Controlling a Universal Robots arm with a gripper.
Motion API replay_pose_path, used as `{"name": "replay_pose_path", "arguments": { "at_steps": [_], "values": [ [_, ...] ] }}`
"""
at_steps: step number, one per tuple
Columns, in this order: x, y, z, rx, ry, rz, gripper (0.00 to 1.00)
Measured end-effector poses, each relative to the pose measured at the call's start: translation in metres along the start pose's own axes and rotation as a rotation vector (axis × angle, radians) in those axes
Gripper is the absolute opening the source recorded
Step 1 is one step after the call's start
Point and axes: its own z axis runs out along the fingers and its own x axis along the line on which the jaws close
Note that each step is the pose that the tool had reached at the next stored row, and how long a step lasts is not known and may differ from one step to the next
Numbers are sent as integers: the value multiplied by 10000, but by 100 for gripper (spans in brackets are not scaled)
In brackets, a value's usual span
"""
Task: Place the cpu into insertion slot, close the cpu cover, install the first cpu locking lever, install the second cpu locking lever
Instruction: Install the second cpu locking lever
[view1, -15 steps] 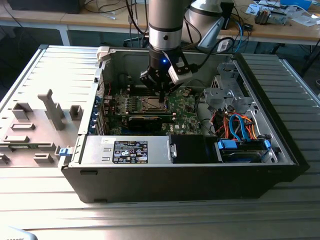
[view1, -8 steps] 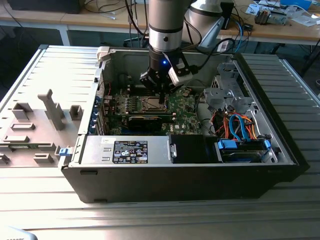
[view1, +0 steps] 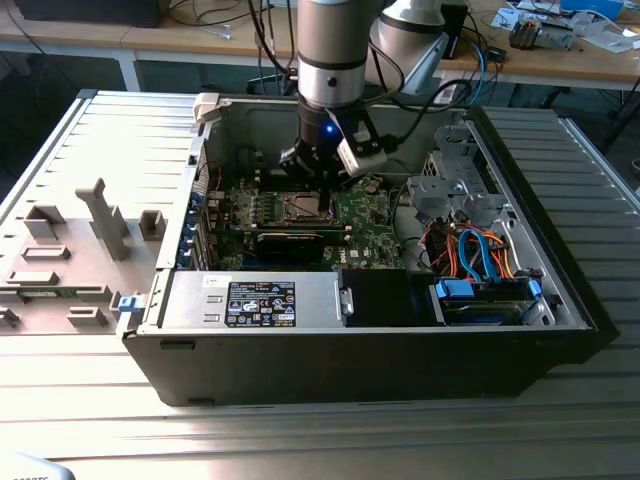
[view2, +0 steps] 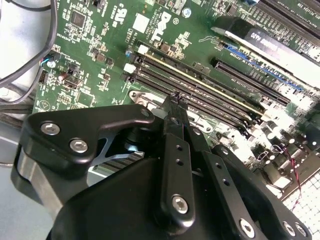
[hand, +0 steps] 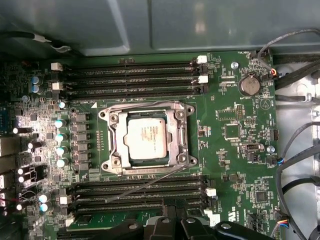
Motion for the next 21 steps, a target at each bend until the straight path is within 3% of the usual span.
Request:
{"name": "replay_pose_path", "arguments": {
  "at_steps": [21],
  "values": [
    [-8, -147, 5, 0, 0, 0, 11]
  ]
}}
